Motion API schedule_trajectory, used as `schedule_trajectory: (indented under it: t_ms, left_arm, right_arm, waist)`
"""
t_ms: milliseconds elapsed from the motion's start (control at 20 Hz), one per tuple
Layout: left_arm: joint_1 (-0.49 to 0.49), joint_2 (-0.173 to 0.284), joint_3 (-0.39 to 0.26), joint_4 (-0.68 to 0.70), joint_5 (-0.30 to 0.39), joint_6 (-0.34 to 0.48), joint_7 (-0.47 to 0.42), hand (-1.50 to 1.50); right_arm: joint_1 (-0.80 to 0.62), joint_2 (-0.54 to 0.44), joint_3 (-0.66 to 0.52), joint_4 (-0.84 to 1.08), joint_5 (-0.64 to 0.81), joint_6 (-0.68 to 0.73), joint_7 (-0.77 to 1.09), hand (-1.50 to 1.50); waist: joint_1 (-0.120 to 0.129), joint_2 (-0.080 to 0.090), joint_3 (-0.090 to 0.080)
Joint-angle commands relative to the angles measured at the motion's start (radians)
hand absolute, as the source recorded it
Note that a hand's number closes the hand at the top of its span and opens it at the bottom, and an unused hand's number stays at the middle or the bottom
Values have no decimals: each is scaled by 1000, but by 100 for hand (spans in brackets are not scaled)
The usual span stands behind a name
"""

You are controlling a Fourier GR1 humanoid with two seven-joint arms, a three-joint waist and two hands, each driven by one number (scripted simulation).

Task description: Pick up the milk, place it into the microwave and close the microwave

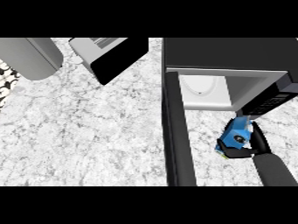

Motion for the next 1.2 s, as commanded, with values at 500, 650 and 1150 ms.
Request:
schedule_trajectory:
  t_ms: [500,650,1150]
  left_arm:
    - [-3,-27,31,33,37,-30,-21,-150]
    - [-16,-14,71,71,54,-59,-27,-150]
    - [-6,-18,127,49,79,-65,17,-150]
  right_arm:
    - [-45,67,93,-261,-40,106,49,150]
    - [-46,94,99,-348,-33,33,174,150]
    - [-239,93,114,-296,-15,63,427,150]
  waist:
    - [-30,-11,-1]
    - [-30,-11,-2]
    - [-11,-2,0]
